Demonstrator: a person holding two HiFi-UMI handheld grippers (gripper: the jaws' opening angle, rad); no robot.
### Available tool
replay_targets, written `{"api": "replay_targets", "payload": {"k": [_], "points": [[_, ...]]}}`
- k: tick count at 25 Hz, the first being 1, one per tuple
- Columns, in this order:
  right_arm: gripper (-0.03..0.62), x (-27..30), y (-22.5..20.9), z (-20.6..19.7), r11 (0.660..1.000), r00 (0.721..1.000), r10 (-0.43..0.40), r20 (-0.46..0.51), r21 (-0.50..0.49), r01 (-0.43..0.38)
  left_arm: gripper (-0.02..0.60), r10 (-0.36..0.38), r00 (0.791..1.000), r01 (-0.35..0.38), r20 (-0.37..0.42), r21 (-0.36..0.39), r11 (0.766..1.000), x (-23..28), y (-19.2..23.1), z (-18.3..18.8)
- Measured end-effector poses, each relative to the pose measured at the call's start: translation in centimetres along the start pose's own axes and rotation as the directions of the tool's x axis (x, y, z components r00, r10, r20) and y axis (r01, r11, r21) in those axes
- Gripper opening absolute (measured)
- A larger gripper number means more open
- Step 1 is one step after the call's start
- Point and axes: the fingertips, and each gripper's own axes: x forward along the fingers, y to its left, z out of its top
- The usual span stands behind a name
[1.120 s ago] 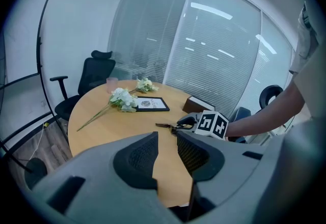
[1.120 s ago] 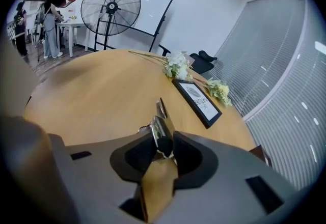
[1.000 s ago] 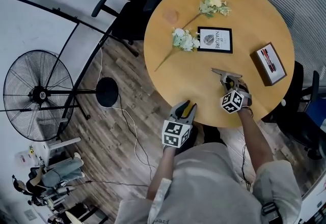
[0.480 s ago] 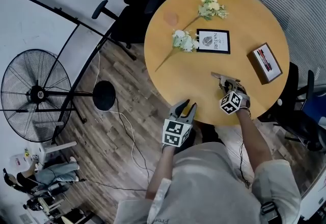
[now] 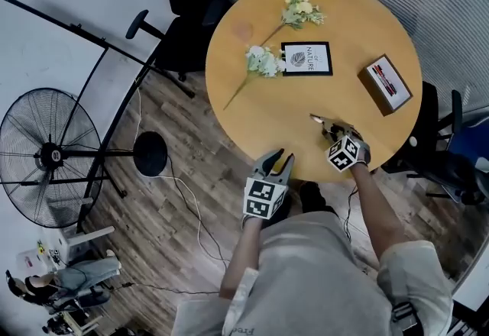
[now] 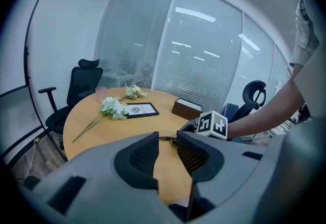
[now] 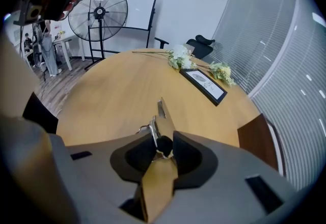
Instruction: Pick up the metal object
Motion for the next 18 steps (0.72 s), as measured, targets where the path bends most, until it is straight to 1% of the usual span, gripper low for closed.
{"api": "replay_targets", "payload": {"k": [3, 8, 13, 18], "points": [[0.092, -0.9, 0.9, -0.8, 0.999, 1.000, 0.020, -0.006, 0.041, -0.020, 0.104, -0.023, 1.000, 0.023, -0.001, 0.006, 1.000, 0.1, -0.6, -0.1], [0.091, -2.0, 1.5, -1.7, 0.986, 0.999, 0.036, -0.006, 0.161, -0.035, 0.104, -0.065, 0.998, 0.065, 0.004, 0.031, 0.997, 0.2, -1.6, 0.6], [0.083, -3.1, 2.5, -2.2, 0.974, 0.999, 0.053, -0.003, 0.221, -0.051, 0.104, -0.111, 0.994, 0.111, -0.006, 0.051, 0.992, 0.6, -2.7, 0.5], [0.066, -4.1, 2.9, -2.2, 0.928, 0.997, 0.071, 0.026, 0.365, -0.075, 0.104, -0.153, 0.988, 0.154, -0.015, 0.068, 0.986, 1.1, -3.5, 0.5]]}}
